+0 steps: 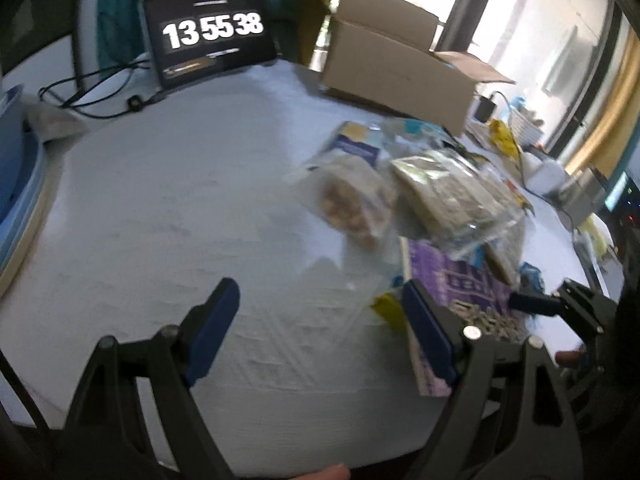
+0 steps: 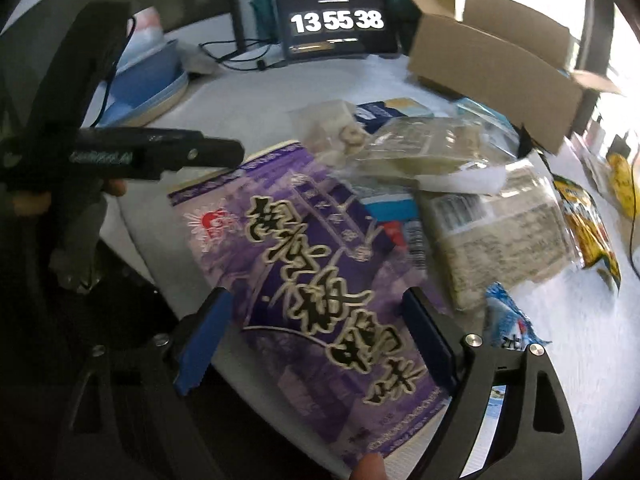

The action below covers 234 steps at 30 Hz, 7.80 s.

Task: Organize snacks
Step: 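Grasp the clear nut pack with the left tool while the right tool grasps the purple bag, then carry both packs over the cardboard box and open both tools inside, then move both tools back from the box toward the snacks on the table, then grasp the clear bread pack with the left tool while the right tool grasps the blue-labelled pack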

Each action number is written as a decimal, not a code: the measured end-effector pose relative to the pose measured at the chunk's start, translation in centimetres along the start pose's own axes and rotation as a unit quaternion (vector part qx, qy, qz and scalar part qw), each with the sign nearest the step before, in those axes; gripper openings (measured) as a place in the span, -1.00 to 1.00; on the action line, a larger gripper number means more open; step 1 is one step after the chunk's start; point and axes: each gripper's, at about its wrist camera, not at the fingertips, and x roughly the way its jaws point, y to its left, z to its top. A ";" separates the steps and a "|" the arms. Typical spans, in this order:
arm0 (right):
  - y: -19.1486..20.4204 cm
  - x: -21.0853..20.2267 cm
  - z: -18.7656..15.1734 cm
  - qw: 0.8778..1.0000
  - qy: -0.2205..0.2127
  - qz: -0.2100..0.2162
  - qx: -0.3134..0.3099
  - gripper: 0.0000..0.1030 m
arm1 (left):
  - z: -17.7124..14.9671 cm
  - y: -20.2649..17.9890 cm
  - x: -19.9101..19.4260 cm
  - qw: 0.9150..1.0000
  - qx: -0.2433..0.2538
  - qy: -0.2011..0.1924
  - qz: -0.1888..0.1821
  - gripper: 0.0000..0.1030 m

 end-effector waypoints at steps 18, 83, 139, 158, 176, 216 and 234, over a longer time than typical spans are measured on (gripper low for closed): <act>-3.3 0.6 0.3 0.999 -0.010 -0.008 0.036 -0.21 | 2.0 -0.3 1.8 1.000 0.005 0.003 0.013 0.64; -21.7 -11.2 9.4 0.955 -0.244 -0.084 0.143 -0.78 | 16.6 -6.8 2.8 0.984 0.110 -0.137 0.006 -0.15; -39.0 1.9 31.7 0.931 -0.237 -0.242 0.138 -0.73 | 41.2 -8.2 14.2 0.966 0.089 -0.242 -0.027 -0.10; -34.1 -1.1 28.8 0.953 -0.221 -0.184 0.099 0.18 | 39.8 -10.7 12.5 0.970 0.094 -0.211 -0.081 0.51; -28.4 -6.7 20.2 0.957 -0.206 -0.180 0.100 0.18 | 33.6 -16.1 5.6 0.959 0.151 -0.211 -0.116 0.52; -20.9 11.4 18.9 0.993 0.026 -0.007 0.114 0.63 | 20.6 0.6 11.1 0.995 0.023 -0.095 0.007 0.52; -21.5 15.9 17.6 0.988 0.090 -0.012 0.128 0.48 | 19.9 0.7 12.9 0.997 0.028 -0.074 0.006 0.53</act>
